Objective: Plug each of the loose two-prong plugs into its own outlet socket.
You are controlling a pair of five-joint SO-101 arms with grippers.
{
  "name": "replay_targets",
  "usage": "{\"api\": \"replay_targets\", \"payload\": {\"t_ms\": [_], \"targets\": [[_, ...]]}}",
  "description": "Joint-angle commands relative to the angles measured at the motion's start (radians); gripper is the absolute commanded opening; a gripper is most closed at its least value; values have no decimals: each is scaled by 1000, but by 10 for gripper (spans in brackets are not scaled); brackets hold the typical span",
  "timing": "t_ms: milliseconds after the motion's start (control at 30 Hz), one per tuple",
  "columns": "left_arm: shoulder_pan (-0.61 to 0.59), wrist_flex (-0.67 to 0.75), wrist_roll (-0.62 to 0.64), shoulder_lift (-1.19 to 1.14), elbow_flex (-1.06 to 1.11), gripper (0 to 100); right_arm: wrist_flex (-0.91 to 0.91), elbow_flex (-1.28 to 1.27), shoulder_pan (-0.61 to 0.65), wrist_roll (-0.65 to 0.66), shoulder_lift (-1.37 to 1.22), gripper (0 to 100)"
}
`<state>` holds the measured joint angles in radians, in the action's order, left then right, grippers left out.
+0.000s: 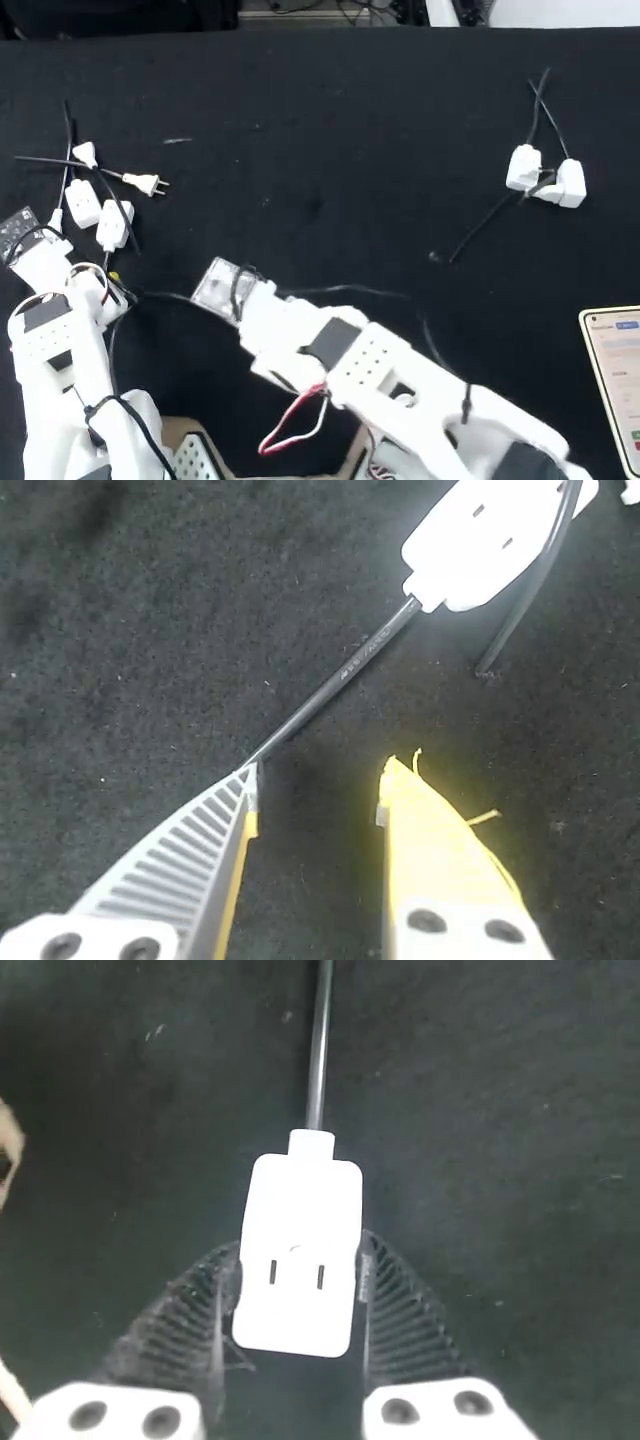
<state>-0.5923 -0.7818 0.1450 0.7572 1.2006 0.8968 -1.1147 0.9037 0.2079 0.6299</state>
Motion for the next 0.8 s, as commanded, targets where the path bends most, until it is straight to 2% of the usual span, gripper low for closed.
{"api": "replay_targets", "payload": {"t_ms": [0, 200, 333, 400, 467, 667, 767], "targets": [[-8, 12, 2, 9, -51, 205, 5, 114, 26, 6, -108, 11], [-8, 12, 2, 9, -51, 205, 11, 228, -54, -31, -282, 26], [-8, 12, 2, 9, -51, 205, 9, 239, -89, -20, -300, 154], [-8, 12, 2, 9, -51, 205, 3, 239, -114, -20, -292, 185], [-8, 12, 2, 9, -51, 205, -23, 239, -147, -18, -285, 171], [-8, 12, 2, 9, -50, 205, -84, 239, -282, 97, -288, 126], [-8, 12, 2, 9, -50, 205, -89, 240, -304, 106, -280, 127]]}}
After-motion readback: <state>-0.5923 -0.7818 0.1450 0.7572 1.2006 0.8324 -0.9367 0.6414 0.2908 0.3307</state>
